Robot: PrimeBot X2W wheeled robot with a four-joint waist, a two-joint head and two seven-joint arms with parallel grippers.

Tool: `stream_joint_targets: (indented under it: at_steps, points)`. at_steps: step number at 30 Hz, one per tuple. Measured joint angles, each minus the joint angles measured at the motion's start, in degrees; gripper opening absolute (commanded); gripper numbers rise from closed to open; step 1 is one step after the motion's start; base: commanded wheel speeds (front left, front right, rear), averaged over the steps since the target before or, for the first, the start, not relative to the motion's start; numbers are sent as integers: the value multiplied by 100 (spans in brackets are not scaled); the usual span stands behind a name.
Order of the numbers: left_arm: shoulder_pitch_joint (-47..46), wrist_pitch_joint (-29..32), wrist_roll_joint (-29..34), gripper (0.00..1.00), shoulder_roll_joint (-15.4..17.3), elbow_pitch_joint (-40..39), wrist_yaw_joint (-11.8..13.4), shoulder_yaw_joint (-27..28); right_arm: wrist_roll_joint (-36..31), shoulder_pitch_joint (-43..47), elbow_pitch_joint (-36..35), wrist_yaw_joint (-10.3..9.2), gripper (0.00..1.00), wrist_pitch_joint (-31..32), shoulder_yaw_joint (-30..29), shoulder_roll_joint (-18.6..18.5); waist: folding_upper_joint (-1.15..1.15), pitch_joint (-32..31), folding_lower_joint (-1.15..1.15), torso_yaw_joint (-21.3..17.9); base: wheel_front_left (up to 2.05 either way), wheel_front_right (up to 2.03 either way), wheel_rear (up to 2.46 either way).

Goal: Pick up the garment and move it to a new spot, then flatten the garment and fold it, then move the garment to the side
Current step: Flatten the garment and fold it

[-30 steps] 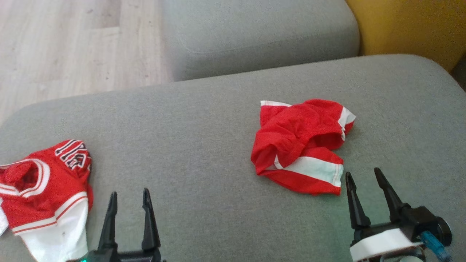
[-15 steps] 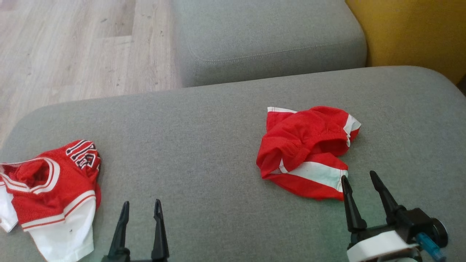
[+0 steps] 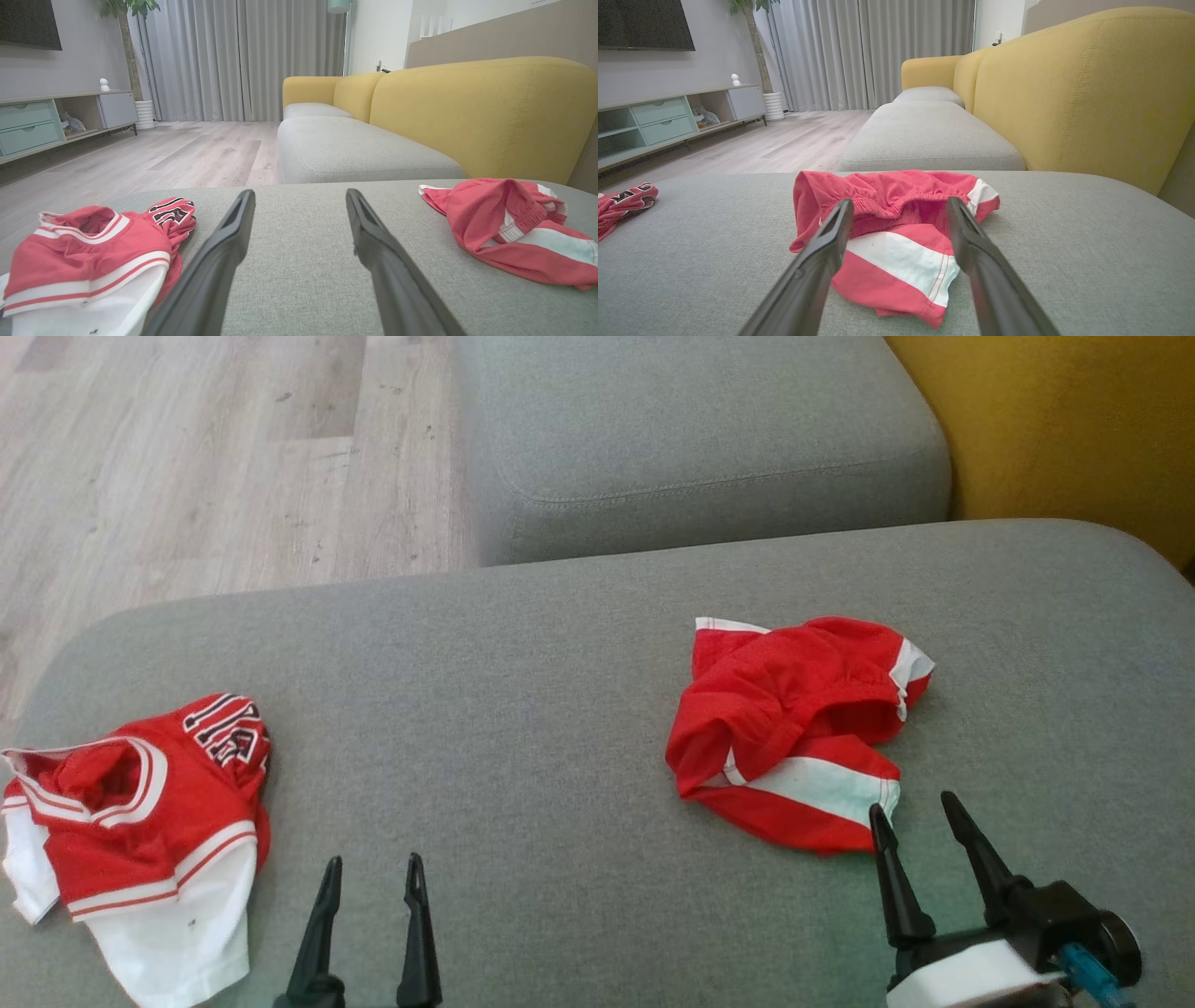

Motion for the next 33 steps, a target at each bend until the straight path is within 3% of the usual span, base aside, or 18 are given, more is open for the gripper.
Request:
stream_joint_targets:
  at_steps: [9, 12, 15, 19, 22, 29, 33]
  points:
    - [-1, 0, -70, 100, 0, 20, 30, -85, 0, 1, 30, 0, 100, 0, -3, 0, 0, 55, 0, 10, 0, 0, 0]
    - [-28, 0, -300, 100, 9, 29, -157, -283, 7, 0, 29, 0, 100, 0, -60, 3, 0, 113, 1, -44, 0, 0, 0]
    - [-168, 0, -559, 100, 7, 132, -547, -681, 14, -2, 18, 0, 100, 0, -70, 4, 0, 180, 1, -194, 0, 0, 0]
    - [-808, 0, -780, 100, 10, 212, -1093, -1277, 75, -38, -52, 0, 100, 0, 45, 4, 0, 318, 1, -532, 0, 0, 0]
    - [-1441, 0, -859, 100, 5, 393, -1314, -1809, 136, -114, -127, 0, 100, 0, 146, 7, 0, 457, 1, -859, 0, 0, 0]
    - [-2895, 0, -1492, 100, -3, 1680, -1462, -3016, 318, -506, -245, 0, 100, 0, 231, 4, 0, 950, 2, -1652, 0, 0, 0]
    - [-4119, 203, -2245, 100, -1, 2558, -1363, -3626, 522, -825, -324, 0, 100, 0, 238, 5, 0, 1503, 2, -2110, 0, 0, 0]
